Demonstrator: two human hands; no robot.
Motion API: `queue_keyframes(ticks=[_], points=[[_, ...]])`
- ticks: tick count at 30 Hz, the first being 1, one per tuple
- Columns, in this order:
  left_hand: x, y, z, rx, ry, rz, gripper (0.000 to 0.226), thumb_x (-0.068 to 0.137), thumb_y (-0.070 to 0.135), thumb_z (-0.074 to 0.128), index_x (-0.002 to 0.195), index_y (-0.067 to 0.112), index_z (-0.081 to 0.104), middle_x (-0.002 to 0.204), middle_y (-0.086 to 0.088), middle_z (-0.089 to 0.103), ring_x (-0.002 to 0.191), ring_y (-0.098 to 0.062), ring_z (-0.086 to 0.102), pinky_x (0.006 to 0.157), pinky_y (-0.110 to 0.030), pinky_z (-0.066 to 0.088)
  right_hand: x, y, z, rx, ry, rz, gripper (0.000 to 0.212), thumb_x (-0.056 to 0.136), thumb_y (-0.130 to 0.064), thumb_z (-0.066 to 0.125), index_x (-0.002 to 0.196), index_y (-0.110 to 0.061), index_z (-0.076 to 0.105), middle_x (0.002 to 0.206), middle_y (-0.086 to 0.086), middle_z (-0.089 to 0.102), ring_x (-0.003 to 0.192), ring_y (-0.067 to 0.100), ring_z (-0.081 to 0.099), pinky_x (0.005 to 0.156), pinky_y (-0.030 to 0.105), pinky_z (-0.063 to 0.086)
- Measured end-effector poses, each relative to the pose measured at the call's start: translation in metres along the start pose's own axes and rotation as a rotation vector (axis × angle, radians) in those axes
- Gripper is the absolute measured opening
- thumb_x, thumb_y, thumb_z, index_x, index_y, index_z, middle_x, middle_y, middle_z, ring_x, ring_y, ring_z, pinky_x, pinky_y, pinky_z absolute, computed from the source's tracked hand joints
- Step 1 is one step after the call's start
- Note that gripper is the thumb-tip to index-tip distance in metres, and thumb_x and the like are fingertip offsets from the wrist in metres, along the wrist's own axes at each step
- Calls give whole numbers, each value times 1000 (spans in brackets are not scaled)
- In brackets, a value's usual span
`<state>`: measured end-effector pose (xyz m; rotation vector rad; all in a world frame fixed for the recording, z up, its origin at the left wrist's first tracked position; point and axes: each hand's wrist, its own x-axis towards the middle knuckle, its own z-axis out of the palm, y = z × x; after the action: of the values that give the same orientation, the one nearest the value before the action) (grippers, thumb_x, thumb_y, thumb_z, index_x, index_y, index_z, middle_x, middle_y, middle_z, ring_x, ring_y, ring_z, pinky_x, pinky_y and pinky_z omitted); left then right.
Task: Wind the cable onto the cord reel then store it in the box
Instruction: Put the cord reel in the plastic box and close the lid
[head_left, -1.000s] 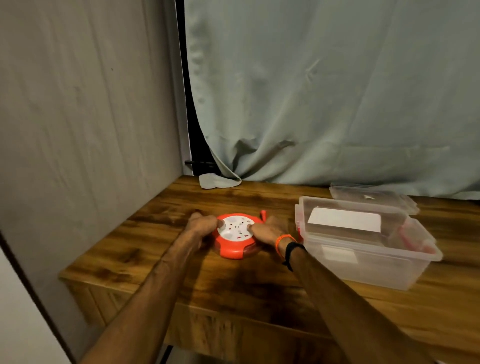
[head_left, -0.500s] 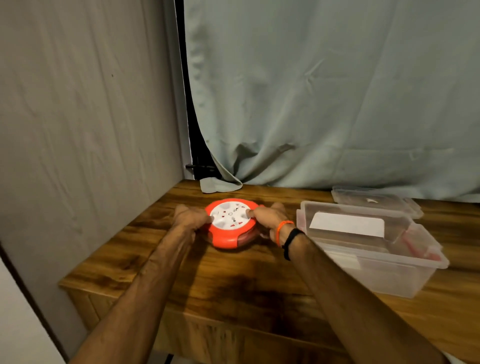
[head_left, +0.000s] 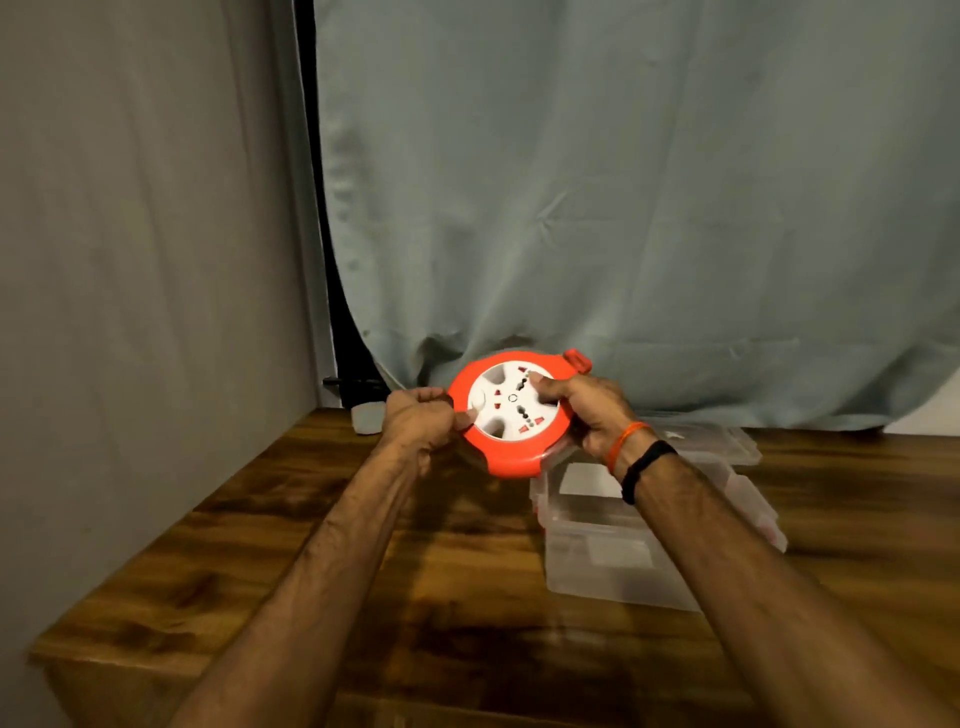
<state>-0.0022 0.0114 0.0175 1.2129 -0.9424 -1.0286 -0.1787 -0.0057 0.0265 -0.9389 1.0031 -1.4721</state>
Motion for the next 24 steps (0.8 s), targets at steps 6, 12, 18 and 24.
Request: queue_keyframes(ticks=[6,12,18,24], points=[[-7,-34,58,0,-96,-31,23,91,18,72,108,2,68,108,-18,73,85,-25,68,79,-38,57,-10,-24,-73,-51,97,-57,49,78,4,71,107,-34,58,89,8,72,70,24,69,62,38,58],[-19,-80,91,208,-55,-52,30,89,21,73,108,-1,67,114,-17,70,105,-31,68,93,-45,56,-22,-9,-117,-98,167,6,35,77,6,71,103,-17,65,100,17,73,86,33,71,74,45,60],[-22,-100,99,227,-67,-100,28,99,20,59,124,10,51,116,-12,59,99,-27,60,80,-35,53,-22,16,-123,-149,177,124,65,77,10,66,125,-29,48,110,20,69,97,37,67,84,58,55],[-17,-104,99,234,-66,-76,10,100,20,57,106,17,49,106,-8,60,96,-25,61,83,-38,57,-17,19,-130,-238,108,353,21,85,9,61,79,-7,49,73,15,69,70,33,66,79,61,52]])
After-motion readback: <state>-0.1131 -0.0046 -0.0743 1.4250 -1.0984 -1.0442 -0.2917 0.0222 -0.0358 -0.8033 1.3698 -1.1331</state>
